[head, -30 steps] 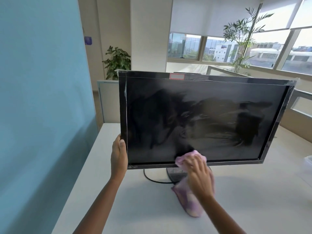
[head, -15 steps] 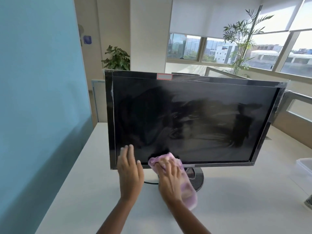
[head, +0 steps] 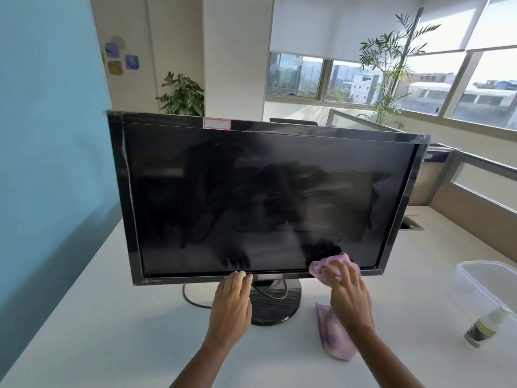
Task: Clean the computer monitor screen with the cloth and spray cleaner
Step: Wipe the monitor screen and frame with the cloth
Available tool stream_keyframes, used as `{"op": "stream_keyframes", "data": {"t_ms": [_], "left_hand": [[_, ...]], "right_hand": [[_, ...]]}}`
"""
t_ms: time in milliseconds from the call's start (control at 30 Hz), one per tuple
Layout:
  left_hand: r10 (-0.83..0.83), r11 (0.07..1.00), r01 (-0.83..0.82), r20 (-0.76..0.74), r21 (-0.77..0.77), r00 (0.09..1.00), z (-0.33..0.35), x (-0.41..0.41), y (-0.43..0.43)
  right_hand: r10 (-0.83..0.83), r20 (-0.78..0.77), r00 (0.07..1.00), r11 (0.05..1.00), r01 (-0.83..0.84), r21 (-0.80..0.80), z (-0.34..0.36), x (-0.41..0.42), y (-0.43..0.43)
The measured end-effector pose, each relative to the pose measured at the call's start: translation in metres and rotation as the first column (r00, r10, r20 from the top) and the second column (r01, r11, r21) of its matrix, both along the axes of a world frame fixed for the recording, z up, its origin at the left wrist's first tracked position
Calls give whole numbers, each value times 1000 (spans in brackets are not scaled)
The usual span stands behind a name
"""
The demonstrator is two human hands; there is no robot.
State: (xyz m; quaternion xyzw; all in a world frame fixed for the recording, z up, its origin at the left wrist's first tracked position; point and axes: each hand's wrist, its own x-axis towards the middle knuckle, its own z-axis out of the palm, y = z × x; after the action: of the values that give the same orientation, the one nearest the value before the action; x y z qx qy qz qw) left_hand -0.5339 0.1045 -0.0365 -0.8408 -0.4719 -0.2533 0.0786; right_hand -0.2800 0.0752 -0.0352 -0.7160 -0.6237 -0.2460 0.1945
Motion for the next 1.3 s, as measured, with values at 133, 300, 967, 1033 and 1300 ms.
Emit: {"op": "stream_keyframes", "data": {"t_ms": [133, 300, 967, 1033, 1300], "left_hand": [[-24, 999, 25, -13, 22, 1000, 1, 24, -1], [-37, 994, 40, -38, 97, 999, 23, 56, 2], [-66, 854, -8, 123, 521, 990, 232, 168, 51], [-48, 879, -7, 102, 476, 994, 240, 173, 57], [-69, 920, -2, 167, 392, 984, 239, 179, 72]], "right_hand": [[-85, -203, 975, 995, 72, -69, 1, 43, -9], [-53, -486, 872, 994, 90, 54, 2, 72, -11], [313, -202, 928, 736, -102, 669, 207, 99, 69], [238, -157, 958, 783, -94, 615, 192, 102, 76], [151, -99, 984, 822, -70, 565, 82, 112, 76]]}}
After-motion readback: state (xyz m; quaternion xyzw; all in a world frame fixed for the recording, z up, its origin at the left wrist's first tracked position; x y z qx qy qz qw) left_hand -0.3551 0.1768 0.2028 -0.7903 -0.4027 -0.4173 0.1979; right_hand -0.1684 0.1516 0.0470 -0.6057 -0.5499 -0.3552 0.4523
